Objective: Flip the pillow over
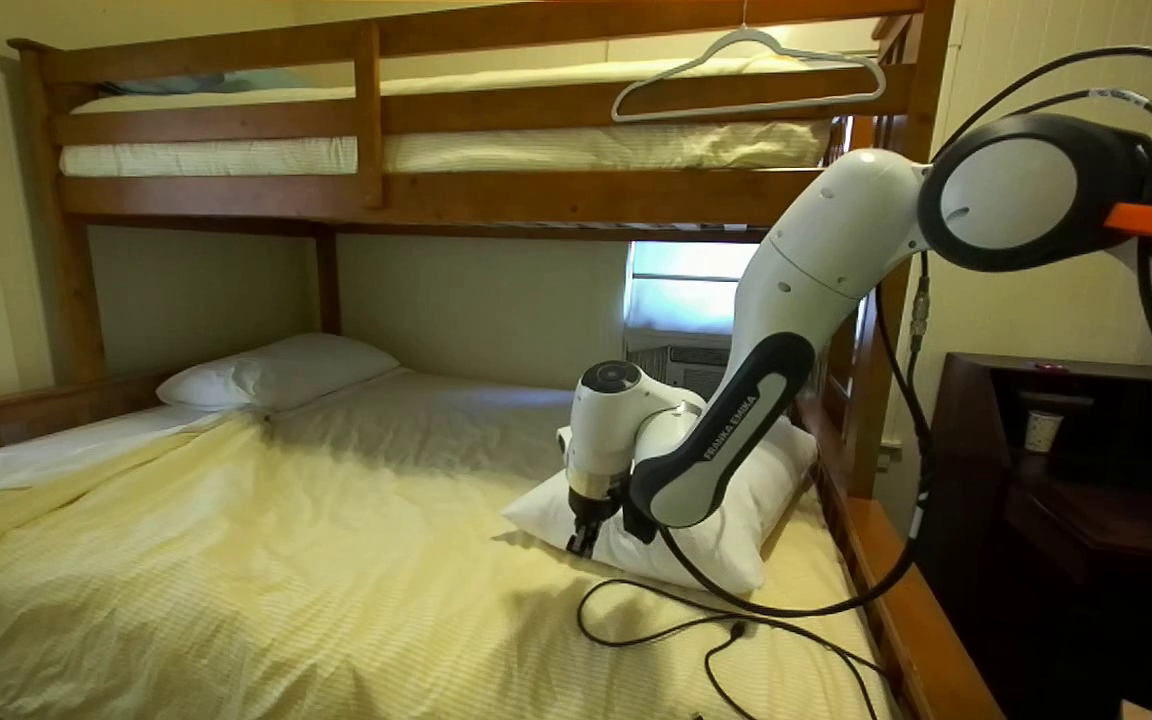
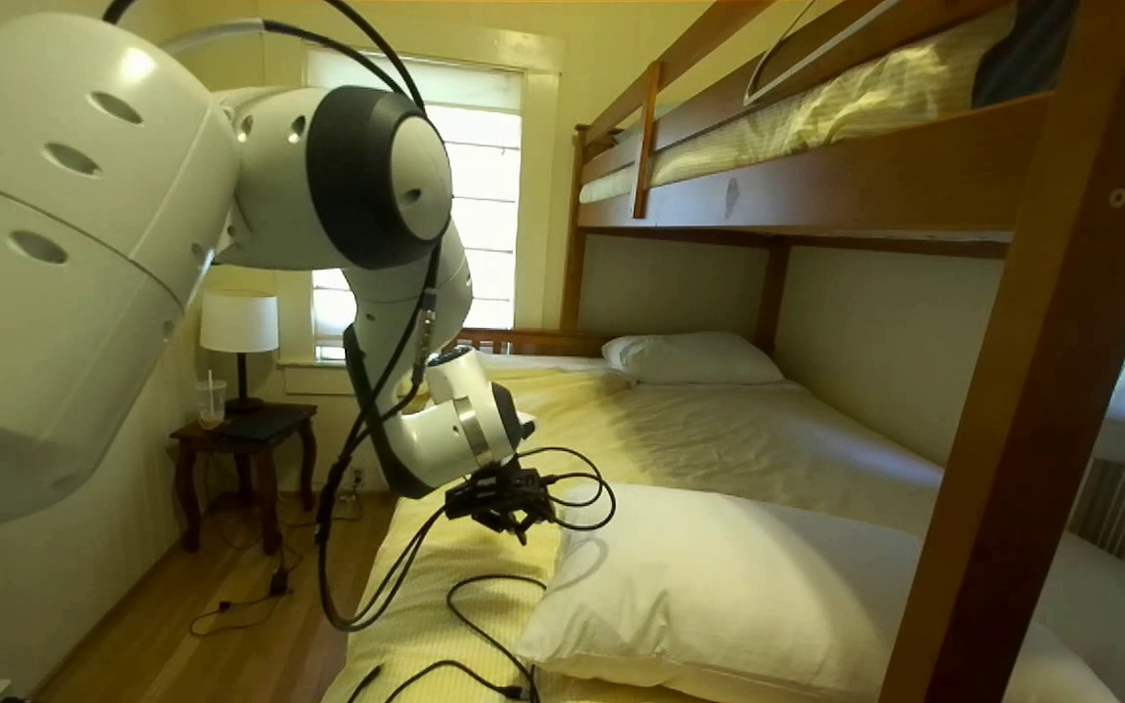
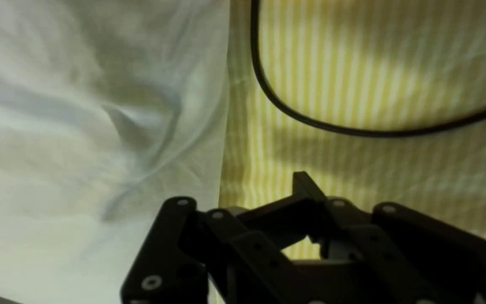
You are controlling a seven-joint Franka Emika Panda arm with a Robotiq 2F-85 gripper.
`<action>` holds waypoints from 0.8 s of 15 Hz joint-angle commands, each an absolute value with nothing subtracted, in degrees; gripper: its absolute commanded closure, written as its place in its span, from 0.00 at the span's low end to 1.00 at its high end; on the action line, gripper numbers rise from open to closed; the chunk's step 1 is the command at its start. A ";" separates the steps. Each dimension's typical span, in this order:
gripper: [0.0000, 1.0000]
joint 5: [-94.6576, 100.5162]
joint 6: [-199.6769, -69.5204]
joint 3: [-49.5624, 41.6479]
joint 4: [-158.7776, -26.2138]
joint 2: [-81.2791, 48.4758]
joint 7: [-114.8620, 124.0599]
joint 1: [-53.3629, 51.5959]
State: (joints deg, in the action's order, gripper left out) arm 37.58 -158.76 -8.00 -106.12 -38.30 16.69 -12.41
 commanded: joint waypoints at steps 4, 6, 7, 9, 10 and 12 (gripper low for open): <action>0.49 41.19 -152.83 -14.03 -103.24 -36.26 16.29 -18.80; 0.35 44.23 -150.07 -15.16 -103.20 -35.54 16.56 -19.44; 0.27 46.03 -148.76 -15.42 -103.49 -35.09 16.56 -19.38; 0.13 49.47 -148.02 -15.32 -104.08 -34.94 17.73 -18.18; 0.07 51.20 -147.93 -15.47 -104.15 -35.13 18.43 -17.80; 0.00 55.75 -148.80 -16.14 -104.14 -35.86 20.44 -17.19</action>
State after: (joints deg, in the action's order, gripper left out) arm 49.28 -148.85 -15.51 -103.37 -35.88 17.20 -17.80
